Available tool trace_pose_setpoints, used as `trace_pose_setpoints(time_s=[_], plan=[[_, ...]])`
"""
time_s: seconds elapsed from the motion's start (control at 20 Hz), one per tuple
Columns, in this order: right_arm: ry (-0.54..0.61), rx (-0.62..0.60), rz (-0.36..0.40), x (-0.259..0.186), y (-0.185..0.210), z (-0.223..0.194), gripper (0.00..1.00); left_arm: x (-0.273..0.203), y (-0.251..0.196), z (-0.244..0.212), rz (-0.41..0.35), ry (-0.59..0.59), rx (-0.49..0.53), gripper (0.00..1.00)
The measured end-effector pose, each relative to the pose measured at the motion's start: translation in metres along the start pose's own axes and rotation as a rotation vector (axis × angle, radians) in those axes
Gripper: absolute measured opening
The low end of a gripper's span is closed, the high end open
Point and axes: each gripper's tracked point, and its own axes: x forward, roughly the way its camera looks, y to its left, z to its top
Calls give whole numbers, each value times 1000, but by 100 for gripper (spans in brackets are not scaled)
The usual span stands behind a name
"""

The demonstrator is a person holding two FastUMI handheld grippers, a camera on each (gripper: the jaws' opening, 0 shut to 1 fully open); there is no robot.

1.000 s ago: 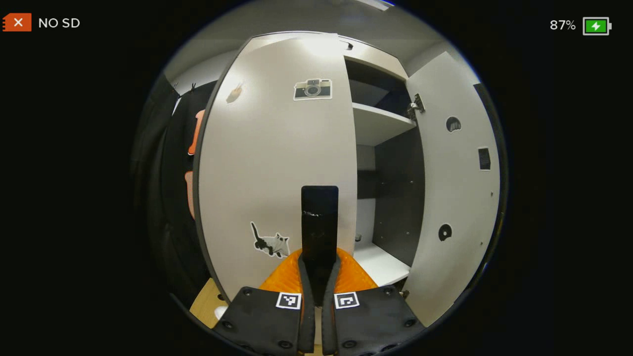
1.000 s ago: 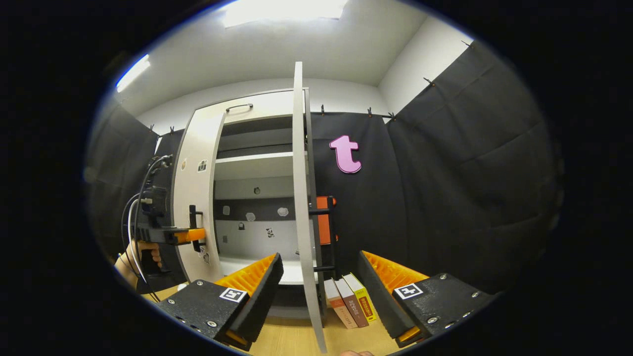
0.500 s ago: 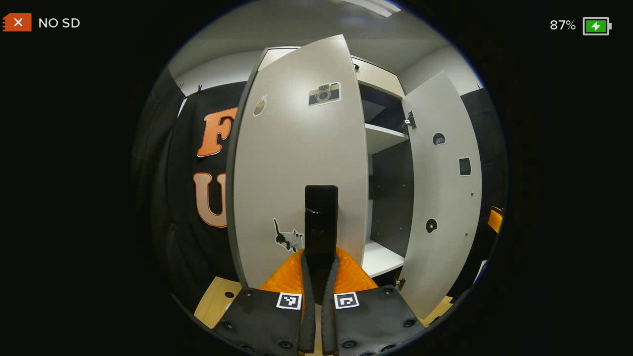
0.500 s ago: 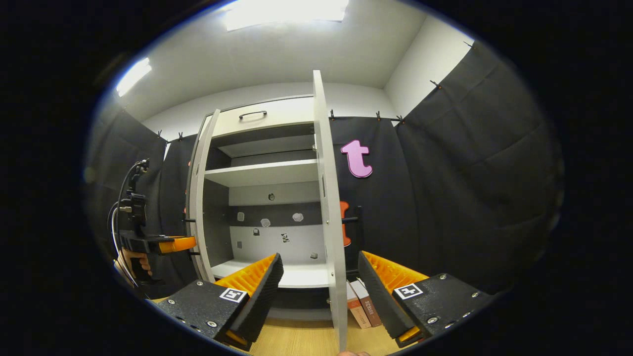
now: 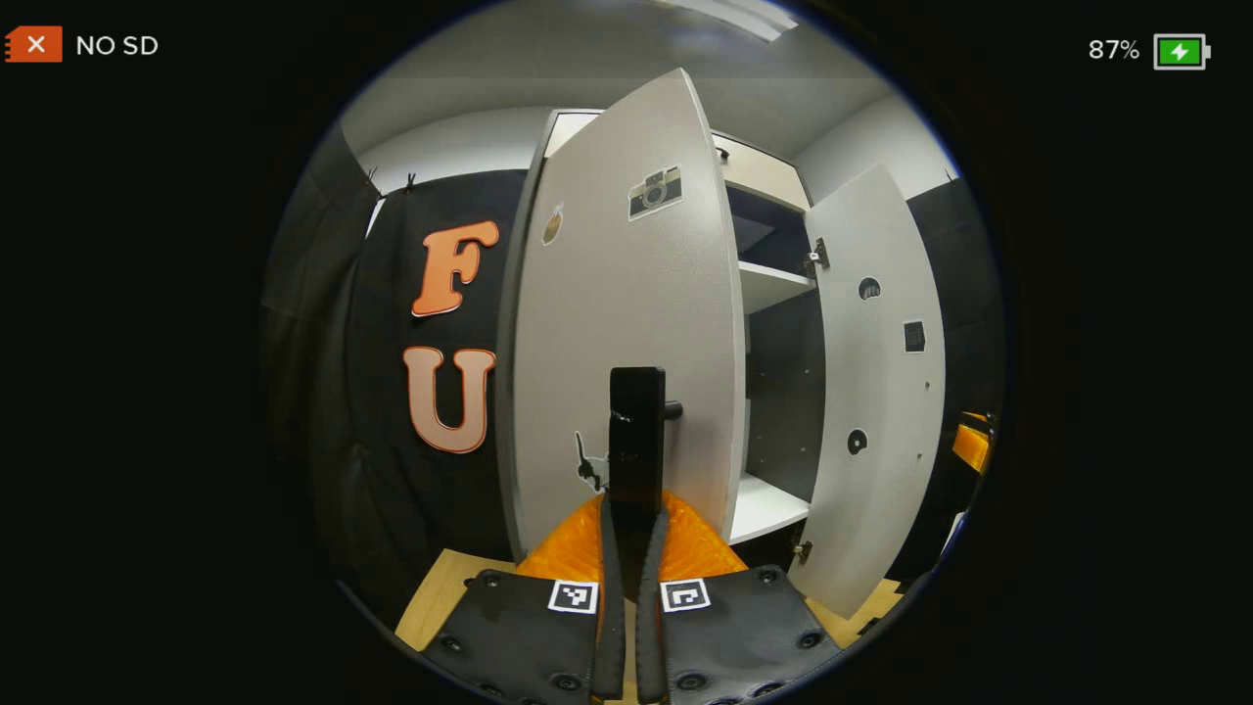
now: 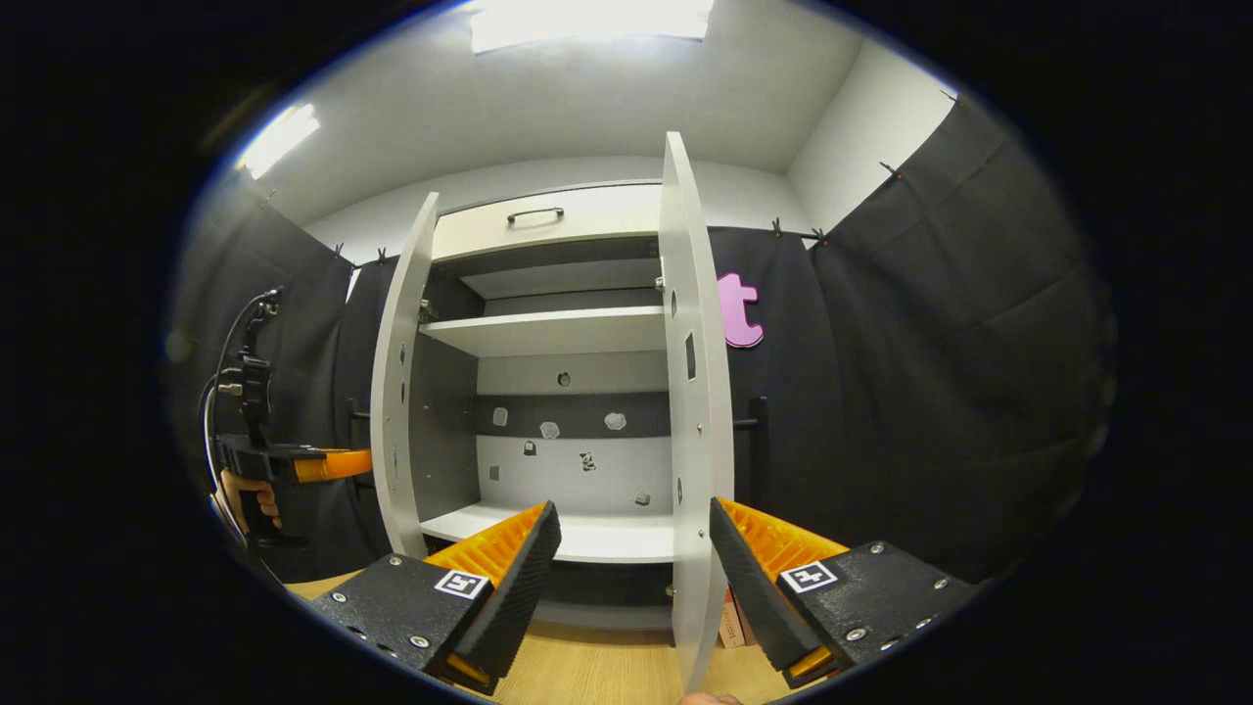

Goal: Open the right door of the double-door shoe cabinet with the right hand, and open the left door with the left hand.

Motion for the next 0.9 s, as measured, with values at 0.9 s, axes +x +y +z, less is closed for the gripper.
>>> trace_pose_setpoints(time_s=[0.9], plan=[[14, 19, 41, 1, 14, -10, 93, -6, 28, 3, 106, -10, 23, 6]])
